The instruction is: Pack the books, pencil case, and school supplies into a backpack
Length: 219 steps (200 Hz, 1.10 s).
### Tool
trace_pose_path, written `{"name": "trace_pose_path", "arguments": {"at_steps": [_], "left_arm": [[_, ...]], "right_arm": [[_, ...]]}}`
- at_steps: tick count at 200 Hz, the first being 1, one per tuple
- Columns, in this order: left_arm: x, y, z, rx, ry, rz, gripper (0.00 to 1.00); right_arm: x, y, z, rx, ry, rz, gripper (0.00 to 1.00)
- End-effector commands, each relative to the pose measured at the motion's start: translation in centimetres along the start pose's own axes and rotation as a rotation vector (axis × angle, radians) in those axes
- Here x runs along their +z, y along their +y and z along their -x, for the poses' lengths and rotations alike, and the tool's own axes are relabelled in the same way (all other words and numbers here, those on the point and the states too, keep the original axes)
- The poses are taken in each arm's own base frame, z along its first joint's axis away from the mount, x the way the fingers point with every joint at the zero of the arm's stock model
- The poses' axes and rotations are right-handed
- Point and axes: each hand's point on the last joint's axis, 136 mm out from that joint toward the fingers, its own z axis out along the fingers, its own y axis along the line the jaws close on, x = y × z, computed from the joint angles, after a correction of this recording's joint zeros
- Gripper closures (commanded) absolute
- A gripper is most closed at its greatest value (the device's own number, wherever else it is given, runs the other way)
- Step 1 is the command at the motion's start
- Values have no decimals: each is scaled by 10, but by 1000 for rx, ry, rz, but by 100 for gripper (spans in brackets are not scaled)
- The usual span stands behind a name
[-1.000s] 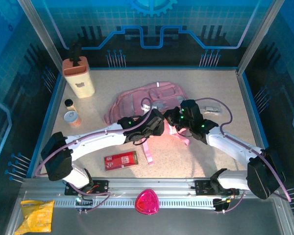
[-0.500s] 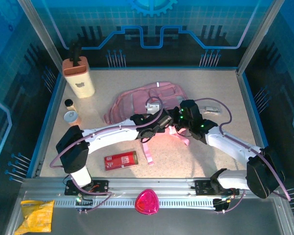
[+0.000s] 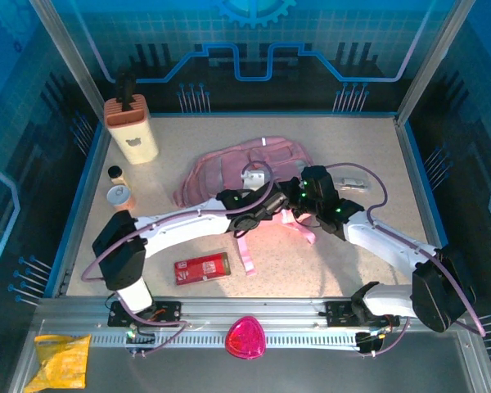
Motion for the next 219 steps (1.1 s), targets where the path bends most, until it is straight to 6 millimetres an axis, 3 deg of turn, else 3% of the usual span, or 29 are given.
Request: {"name": "trace_pose_path", "arguments": {"at_steps": [1, 42, 57, 128, 138, 159, 185, 219], "left_arm": [[-20, 14, 15, -19, -34, -40, 100], [-6, 48, -27, 14, 169, -59, 100], [0, 54, -33, 29, 191, -50, 100], [24, 24, 4, 12, 74, -67, 95], [25, 23, 8, -9, 57, -66, 100], [19, 19, 15, -16, 48, -76, 100], [14, 22, 16, -6, 56, -75, 100], [13, 19, 16, 10, 56, -90, 100]], "right_arm": [[-15, 30, 8, -38, -3, 116, 100], [-19, 21, 16, -49, -3, 97, 100], [-17, 22, 13, -57, 6, 99, 100], [-7, 33, -8, -78, 55, 119, 100], [-6, 31, -10, -79, 60, 111, 100], [-6, 16, -12, -70, 67, 69, 100], [-7, -10, -17, -26, 55, 18, 69], [4, -12, -20, 23, 68, 19, 50]]}}
